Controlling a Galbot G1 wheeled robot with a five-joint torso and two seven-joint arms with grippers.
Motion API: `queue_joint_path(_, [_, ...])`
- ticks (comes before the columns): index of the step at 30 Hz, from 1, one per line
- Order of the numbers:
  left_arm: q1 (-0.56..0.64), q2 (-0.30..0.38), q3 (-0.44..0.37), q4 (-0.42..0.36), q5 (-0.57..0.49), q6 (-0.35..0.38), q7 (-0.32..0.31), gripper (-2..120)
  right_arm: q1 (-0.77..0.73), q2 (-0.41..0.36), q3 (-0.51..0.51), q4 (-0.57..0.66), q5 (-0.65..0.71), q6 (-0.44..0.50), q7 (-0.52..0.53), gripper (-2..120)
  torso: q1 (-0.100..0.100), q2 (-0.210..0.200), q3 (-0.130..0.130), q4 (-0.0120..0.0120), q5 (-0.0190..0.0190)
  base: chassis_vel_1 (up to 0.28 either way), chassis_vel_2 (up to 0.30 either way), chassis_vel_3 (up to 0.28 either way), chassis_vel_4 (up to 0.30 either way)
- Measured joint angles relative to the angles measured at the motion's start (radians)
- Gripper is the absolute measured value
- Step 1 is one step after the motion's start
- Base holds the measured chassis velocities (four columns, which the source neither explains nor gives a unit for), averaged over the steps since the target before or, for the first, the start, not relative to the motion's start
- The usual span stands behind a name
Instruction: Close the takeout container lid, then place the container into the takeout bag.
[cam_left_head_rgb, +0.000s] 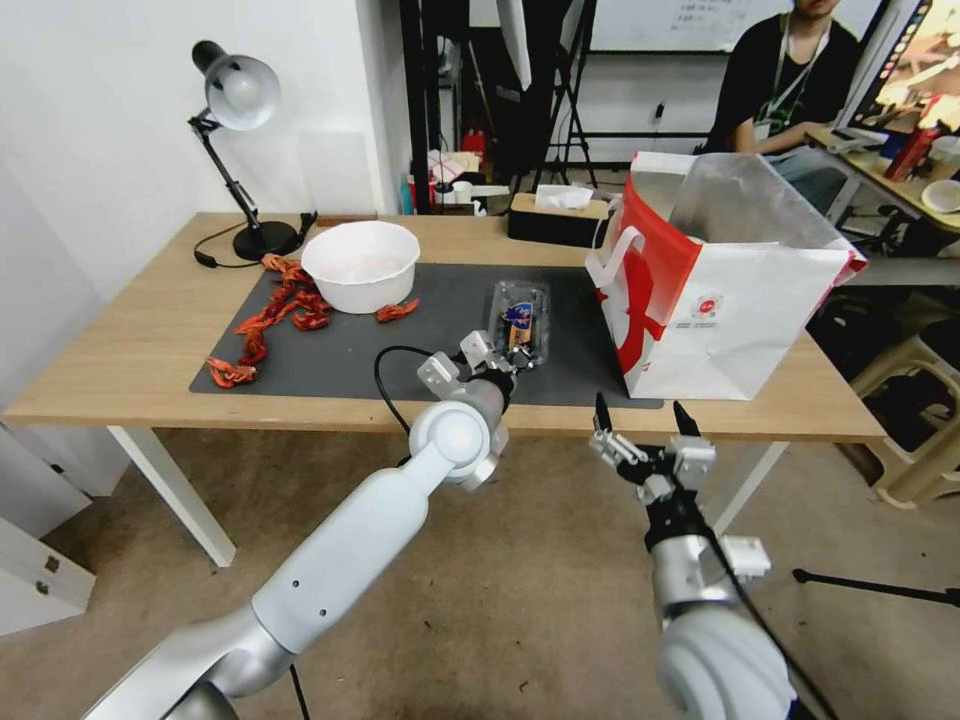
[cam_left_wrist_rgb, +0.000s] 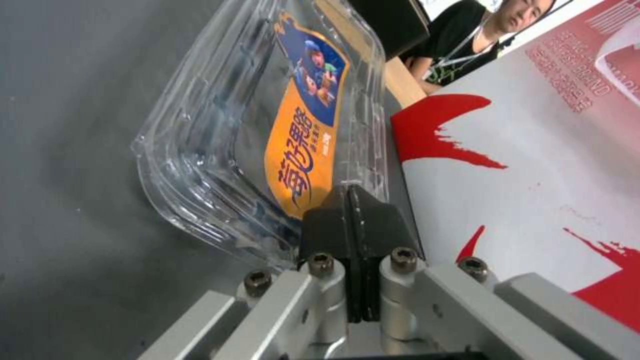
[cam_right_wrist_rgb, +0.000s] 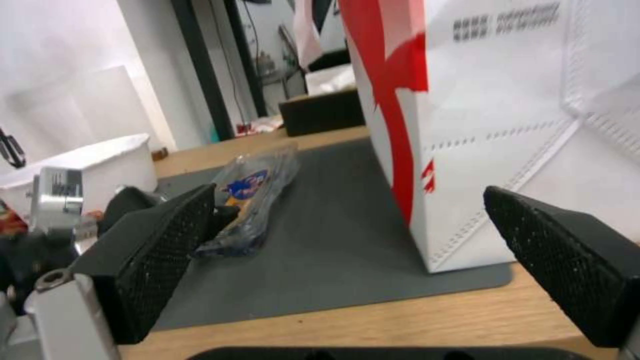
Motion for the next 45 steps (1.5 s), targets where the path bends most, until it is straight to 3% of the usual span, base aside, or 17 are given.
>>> queue_joint_path(7, [-0.007, 0.000, 0.009, 0.005, 0.013, -0.003, 0.003, 0, 0.155, -0.070, -0.015, -0.052, 0.283, -0.098, 0.045, 100, 0.000, 0.000, 0.000, 0.0000, 0.0001, 0.000, 0.000, 0.000, 0.000])
queue_joint_path(23, [-0.014, 0.007, 0.014, 0.004, 0.018, -0.007, 0.004, 0, 0.417, -0.089, -0.098, -0.187, 0.615, -0.156, 0.121, 100, 0.000, 0.000, 0.000, 0.0000, 0.0000, 0.000, 0.000, 0.000, 0.000])
queue_joint_path(45, [-0.018, 0.016, 0.018, 0.000, 0.016, -0.009, 0.003, 0, 0.679, -0.001, -0.198, -0.436, 0.761, -0.172, 0.186, 99, 0.000, 0.000, 0.000, 0.0000, -0.0001, 0.000, 0.000, 0.000, 0.000])
